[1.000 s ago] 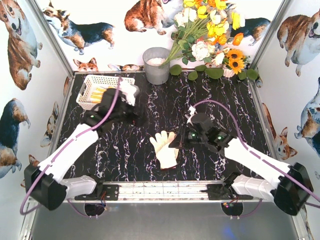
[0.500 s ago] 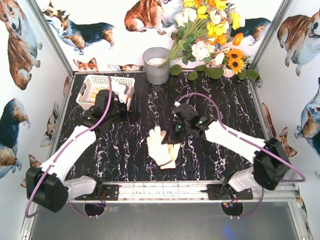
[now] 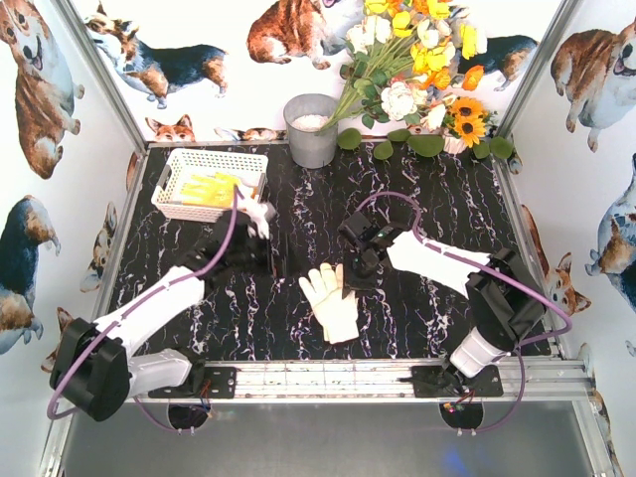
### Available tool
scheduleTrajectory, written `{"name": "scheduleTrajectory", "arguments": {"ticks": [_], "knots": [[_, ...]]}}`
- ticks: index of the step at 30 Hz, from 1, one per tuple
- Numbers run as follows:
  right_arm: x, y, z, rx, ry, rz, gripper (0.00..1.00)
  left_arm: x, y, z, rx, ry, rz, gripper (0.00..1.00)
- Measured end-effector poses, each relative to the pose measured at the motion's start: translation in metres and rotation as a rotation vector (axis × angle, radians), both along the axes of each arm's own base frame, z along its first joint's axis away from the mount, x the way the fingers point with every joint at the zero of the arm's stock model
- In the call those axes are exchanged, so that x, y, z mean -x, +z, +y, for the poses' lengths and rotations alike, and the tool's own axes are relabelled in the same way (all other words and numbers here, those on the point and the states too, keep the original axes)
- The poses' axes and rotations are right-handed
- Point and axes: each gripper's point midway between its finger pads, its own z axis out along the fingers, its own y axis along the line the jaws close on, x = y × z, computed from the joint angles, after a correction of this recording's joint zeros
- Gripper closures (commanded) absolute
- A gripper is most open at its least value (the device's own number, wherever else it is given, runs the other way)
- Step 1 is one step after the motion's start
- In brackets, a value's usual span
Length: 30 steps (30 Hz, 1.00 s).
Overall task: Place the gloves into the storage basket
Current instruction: Pair the glove with the glove, then adjust the glove at the center of the board.
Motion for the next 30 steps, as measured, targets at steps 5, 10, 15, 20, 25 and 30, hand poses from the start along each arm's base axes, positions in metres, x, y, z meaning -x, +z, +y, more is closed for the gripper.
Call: {"name": "scheduleTrajectory", "arguments": {"ticks": [5, 10, 15, 20, 25, 30], "knots": [[0.0, 0.011, -0.01, 0.027, 0.003, -0.038, 0.41, 0.051, -0.03, -0.031, 0.065, -0.056, 0.161, 0.18], [0.014, 0.037, -0.017, -0.032, 0.014, -0.063, 0.37, 0.102, -0.05, -0.054, 0.152, -0.093, 0.305, 0.32], [0.048, 0.021, -0.027, -0.069, 0.022, 0.024, 0.38, 0.132, -0.062, -0.067, 0.205, -0.093, 0.407, 0.47], [0.088, -0.01, -0.04, -0.084, -0.005, 0.163, 0.47, 0.137, -0.07, -0.079, 0.251, -0.071, 0.456, 0.53], [0.087, -0.018, -0.029, -0.157, -0.027, 0.165, 0.53, 0.13, -0.079, -0.085, 0.263, -0.037, 0.467, 0.53], [0.085, -0.026, -0.023, -0.197, -0.038, 0.147, 0.6, 0.126, -0.092, -0.09, 0.255, -0.023, 0.479, 0.71]]}}
